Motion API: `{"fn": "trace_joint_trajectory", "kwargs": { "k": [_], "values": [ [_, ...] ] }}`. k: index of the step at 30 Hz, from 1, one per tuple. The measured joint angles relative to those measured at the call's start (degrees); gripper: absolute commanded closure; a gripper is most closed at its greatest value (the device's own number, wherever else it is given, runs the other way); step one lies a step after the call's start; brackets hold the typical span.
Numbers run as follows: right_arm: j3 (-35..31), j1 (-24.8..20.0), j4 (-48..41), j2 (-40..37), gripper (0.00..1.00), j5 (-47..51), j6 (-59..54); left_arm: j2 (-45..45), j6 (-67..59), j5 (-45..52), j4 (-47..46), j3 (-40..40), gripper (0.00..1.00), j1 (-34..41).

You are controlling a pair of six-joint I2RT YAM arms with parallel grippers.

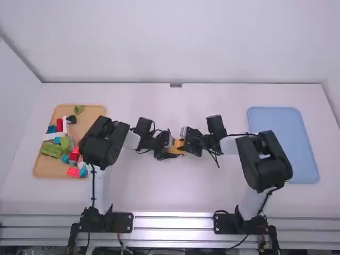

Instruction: Assemble lego blocks to make yellow taxi

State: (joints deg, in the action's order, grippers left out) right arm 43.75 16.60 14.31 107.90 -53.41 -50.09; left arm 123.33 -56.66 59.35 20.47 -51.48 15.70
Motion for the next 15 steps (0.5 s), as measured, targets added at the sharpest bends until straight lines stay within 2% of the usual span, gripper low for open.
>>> {"fn": "trace_joint_trajectory", "kwargs": {
  "k": [4,15],
  "values": [
    [-0.07,-1.27,0.28,0.24,0.92,-1.68,0.15,0.0,-0.04,0.0,-0.35,0.0,0.21,-0.02],
    [-0.07,-0.59,0.22,0.24,0.92,-1.88,-0.66,-0.02,-0.42,0.96,-1.99,0.0,0.22,-0.63]
  ]
}}
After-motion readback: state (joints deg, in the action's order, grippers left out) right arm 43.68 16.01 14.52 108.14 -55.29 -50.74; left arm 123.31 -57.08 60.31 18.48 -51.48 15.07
